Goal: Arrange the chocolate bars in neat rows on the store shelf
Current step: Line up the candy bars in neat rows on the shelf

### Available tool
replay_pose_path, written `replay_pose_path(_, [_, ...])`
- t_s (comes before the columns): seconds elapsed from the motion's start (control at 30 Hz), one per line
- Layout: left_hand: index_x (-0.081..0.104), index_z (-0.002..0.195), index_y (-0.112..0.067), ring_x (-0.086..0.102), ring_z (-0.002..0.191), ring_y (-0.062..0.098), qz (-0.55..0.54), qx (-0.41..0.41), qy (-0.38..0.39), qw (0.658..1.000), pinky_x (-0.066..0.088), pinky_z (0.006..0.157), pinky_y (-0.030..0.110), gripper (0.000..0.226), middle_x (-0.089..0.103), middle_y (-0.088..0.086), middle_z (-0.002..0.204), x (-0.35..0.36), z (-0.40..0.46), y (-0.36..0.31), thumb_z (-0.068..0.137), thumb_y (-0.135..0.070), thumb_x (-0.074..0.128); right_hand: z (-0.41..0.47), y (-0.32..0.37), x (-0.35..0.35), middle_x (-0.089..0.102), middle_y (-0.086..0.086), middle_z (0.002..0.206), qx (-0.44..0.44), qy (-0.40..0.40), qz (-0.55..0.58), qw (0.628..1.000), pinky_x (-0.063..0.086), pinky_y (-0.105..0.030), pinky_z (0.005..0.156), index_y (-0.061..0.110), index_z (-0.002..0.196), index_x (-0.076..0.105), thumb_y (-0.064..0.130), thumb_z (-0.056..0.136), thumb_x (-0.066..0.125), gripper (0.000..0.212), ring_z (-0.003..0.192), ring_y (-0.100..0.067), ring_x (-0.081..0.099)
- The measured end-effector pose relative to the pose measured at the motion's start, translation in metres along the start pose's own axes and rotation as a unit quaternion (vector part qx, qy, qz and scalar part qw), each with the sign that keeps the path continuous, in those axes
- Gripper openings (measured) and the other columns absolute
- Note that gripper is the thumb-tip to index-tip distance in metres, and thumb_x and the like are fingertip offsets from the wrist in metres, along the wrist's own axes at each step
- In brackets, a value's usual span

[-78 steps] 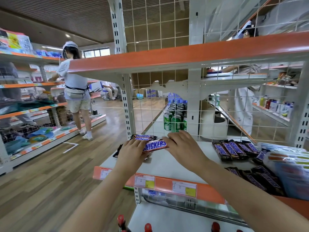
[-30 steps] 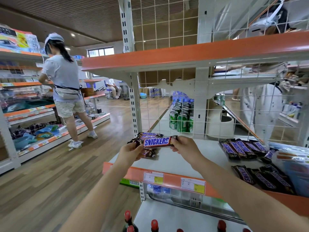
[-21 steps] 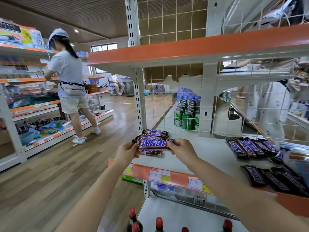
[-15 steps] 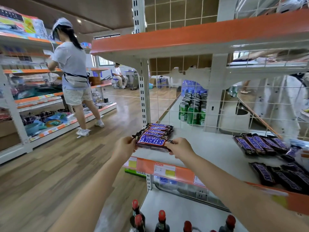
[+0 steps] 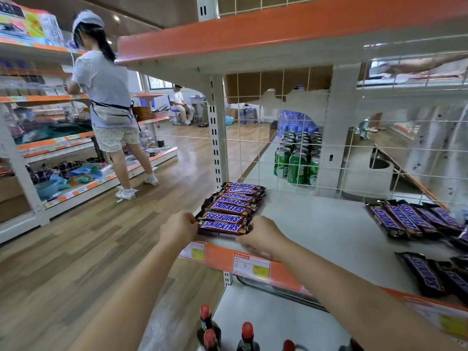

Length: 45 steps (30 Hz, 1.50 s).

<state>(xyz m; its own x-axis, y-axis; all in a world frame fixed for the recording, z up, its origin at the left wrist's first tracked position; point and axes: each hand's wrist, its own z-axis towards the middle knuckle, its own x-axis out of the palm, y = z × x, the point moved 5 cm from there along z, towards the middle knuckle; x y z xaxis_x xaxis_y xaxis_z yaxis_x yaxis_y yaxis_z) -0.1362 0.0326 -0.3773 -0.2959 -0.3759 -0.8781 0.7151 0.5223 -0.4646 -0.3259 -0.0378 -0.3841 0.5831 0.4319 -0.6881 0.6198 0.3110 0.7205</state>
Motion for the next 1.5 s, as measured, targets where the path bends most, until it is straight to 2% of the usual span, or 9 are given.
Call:
replay_pose_path(0.13, [0.061, 0.075, -0.019, 0.059, 0.091, 0.030, 0.000, 0.000, -0.013, 1.000, 0.042, 0.071, 0.029, 0.015, 0.065, 0.009, 0.089, 0.002, 0.007, 0.004, 0.088, -0.024, 0.056, 0.001, 0.001, -0.003, 0.061, -0.008, 0.108, -0.014, -0.032, -0.055, 0.998, 0.047, -0.030, 0.074, 0.008, 0.113, 0.043, 0.026, 0.078, 0.070, 0.047, 0.098, -0.024, 0.061])
replay_pose_path(0.23, [0.060, 0.073, -0.020, 0.061, 0.091, 0.028, 0.003, -0.004, -0.025, 1.000, 0.040, 0.070, 0.029, 0.017, 0.067, 0.008, 0.087, 0.002, 0.010, 0.008, 0.088, -0.026, 0.056, 0.002, 0.003, -0.003, 0.061, -0.008, 0.112, -0.027, -0.041, -0.072, 0.996, 0.050, -0.032, 0.079, 0.010, 0.113, 0.042, 0.030, 0.079, 0.069, 0.048, 0.100, -0.023, 0.060])
replay_pose_path(0.37, [0.067, 0.089, -0.016, 0.059, 0.095, 0.028, 0.034, 0.004, -0.052, 0.998, 0.037, 0.072, 0.029, 0.016, 0.067, 0.008, 0.095, 0.001, 0.011, 0.008, 0.089, -0.027, 0.054, 0.003, 0.002, -0.001, 0.060, -0.005, 0.114, -0.036, -0.037, -0.089, 0.995, 0.052, -0.038, 0.087, 0.014, 0.118, 0.043, 0.037, 0.077, 0.068, 0.053, 0.101, -0.023, 0.060])
replay_pose_path(0.53, [0.062, 0.107, -0.014, 0.056, 0.105, 0.028, 0.065, 0.026, -0.088, 0.994, 0.041, 0.084, 0.033, 0.025, 0.062, 0.008, 0.110, -0.005, 0.005, 0.003, 0.092, -0.031, 0.050, 0.001, -0.003, -0.011, 0.061, -0.005, 0.114, -0.048, -0.054, -0.072, 0.995, 0.044, -0.030, 0.076, 0.015, 0.103, 0.045, 0.042, 0.084, 0.064, 0.039, 0.102, -0.023, 0.058])
replay_pose_path(0.77, [0.063, 0.100, -0.003, 0.055, 0.098, 0.031, 0.002, 0.135, -0.125, 0.983, 0.040, 0.071, 0.033, 0.022, 0.059, 0.012, 0.104, -0.012, -0.018, -0.041, 0.092, -0.019, 0.048, -0.005, -0.024, -0.049, 0.057, -0.011, 0.114, -0.043, -0.125, -0.117, 0.984, 0.040, -0.030, 0.075, 0.009, 0.116, 0.049, 0.033, 0.093, 0.050, 0.034, 0.103, -0.027, 0.055])
replay_pose_path(0.93, [0.061, 0.106, -0.004, 0.053, 0.104, 0.028, 0.022, 0.223, -0.080, 0.971, 0.043, 0.080, 0.033, 0.026, 0.059, 0.010, 0.112, 0.012, -0.038, -0.091, 0.094, -0.021, 0.046, -0.019, -0.046, -0.072, 0.053, -0.012, 0.120, -0.032, -0.154, -0.155, 0.975, 0.044, -0.034, 0.088, 0.006, 0.121, 0.049, 0.028, 0.092, 0.047, 0.037, 0.110, -0.029, 0.052])
replay_pose_path(1.07, [0.058, 0.111, -0.007, 0.053, 0.106, 0.027, 0.059, 0.266, -0.034, 0.961, 0.042, 0.080, 0.033, 0.031, 0.057, 0.009, 0.116, 0.038, -0.057, -0.131, 0.096, -0.028, 0.041, -0.036, -0.066, -0.092, 0.053, -0.011, 0.118, -0.025, -0.162, -0.201, 0.966, 0.045, -0.034, 0.086, 0.005, 0.120, 0.049, 0.026, 0.092, 0.046, 0.035, 0.107, -0.029, 0.053])
replay_pose_path(1.17, [0.053, 0.125, -0.011, 0.051, 0.115, 0.023, 0.063, 0.288, -0.010, 0.955, 0.044, 0.090, 0.032, 0.038, 0.053, 0.005, 0.128, 0.055, -0.069, -0.158, 0.097, -0.033, 0.039, -0.049, -0.081, -0.111, 0.052, -0.011, 0.119, -0.019, -0.169, -0.231, 0.958, 0.043, -0.034, 0.087, 0.005, 0.122, 0.048, 0.026, 0.093, 0.044, 0.036, 0.109, -0.029, 0.053])
replay_pose_path(1.5, [0.053, 0.126, -0.015, 0.047, 0.121, 0.020, 0.075, 0.330, 0.028, 0.941, 0.042, 0.094, 0.031, 0.039, 0.053, 0.002, 0.127, 0.100, -0.094, -0.232, 0.097, -0.036, 0.037, -0.080, -0.140, -0.184, 0.056, -0.011, 0.118, 0.047, -0.246, -0.237, 0.939, 0.044, -0.033, 0.084, 0.005, 0.116, 0.052, 0.027, 0.093, 0.047, 0.033, 0.109, -0.029, 0.055])
